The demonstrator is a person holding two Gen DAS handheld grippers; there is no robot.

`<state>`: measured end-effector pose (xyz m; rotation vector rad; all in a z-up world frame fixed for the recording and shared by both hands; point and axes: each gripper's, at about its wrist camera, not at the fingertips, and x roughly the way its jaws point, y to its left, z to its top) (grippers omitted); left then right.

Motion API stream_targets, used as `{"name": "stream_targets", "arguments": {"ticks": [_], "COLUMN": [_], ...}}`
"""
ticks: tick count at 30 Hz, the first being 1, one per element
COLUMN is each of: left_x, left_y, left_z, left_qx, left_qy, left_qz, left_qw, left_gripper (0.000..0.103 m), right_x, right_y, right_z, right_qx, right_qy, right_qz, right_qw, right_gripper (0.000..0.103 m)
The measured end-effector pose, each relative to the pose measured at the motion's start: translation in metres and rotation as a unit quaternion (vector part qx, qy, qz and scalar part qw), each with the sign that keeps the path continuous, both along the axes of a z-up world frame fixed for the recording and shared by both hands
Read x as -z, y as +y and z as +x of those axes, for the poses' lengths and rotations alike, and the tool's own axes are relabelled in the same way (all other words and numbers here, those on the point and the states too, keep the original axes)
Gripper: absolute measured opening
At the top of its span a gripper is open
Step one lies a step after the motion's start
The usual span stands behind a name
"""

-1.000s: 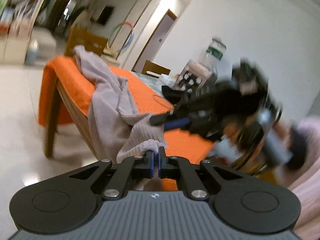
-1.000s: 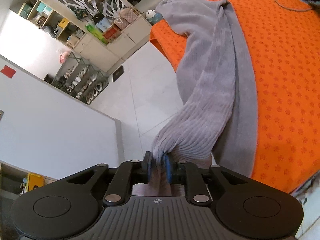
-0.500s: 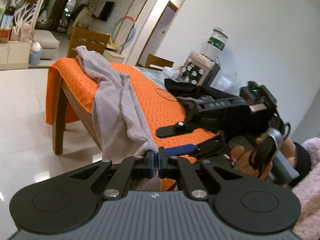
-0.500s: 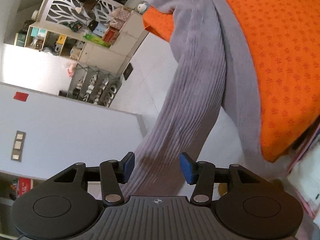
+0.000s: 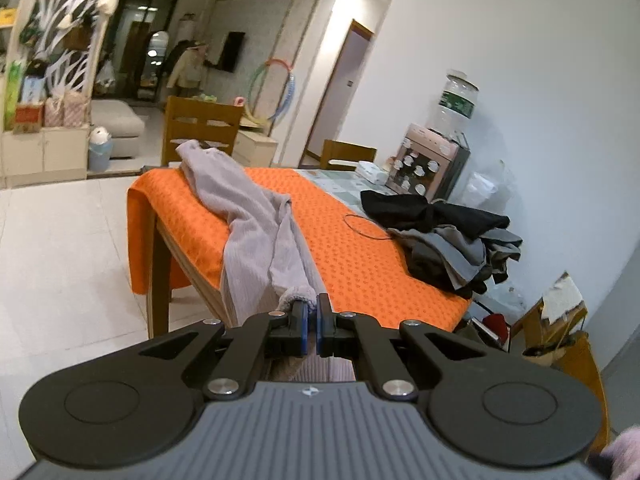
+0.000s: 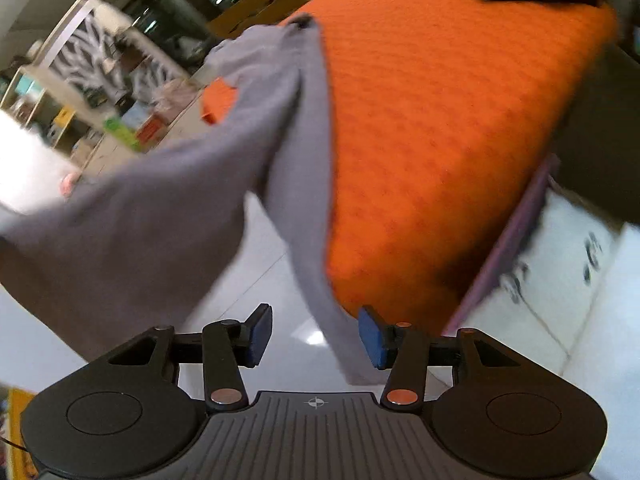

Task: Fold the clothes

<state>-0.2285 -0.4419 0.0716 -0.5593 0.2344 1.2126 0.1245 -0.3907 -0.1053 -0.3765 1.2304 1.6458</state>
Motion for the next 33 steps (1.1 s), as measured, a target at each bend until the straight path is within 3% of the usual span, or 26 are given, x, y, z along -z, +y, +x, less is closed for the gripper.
{"name": "stream_targets", "arguments": {"ticks": [11,18,23,25,29,33], "left_x": [-0.003,0.001,0.003,0.003,0.001,0.001], "left_y": [0.02,0.027,0.031,0.031,0.029,0.03], "left_z": [-0.004,-0.009,-0.01,-0.008,-0.007,-0.006], "left_qx": [0.083,0.115,0.134,0.142,0.147,0.145], "left_qy": [0.036,0.053,0.052,0.055,0.055,0.05], "left_qz": [-0.01,-0.006,-0.009,-0.005,0.009,0.015], "left_qw": [0.9959,0.9919,0.9895,0.9883,0.9876,0.988], "left_gripper": [0.004,0.004,0.004,0.004,0.004,0.004], "right_x": [0.092,0.16,0.197,0.203,0.196,0.174], "right_y": [-0.072,-0.077,-0.07,-0.067,-0.071,-0.09], "right_z": [-0.065,-0.101,-0.111,-0.115,-0.121,-0.119], "right_qx": [0.11,0.19,0.213,0.21,0.202,0.215], "right_qy": [-0.008,-0.013,-0.01,-0.012,-0.033,-0.061], "right_qz": [0.063,0.089,0.101,0.118,0.163,0.201], "right_qw": [0.992,0.978,0.972,0.971,0.965,0.954], "right_gripper": [0.051,0.051,0.051,0.05,0.02,0.017]}}
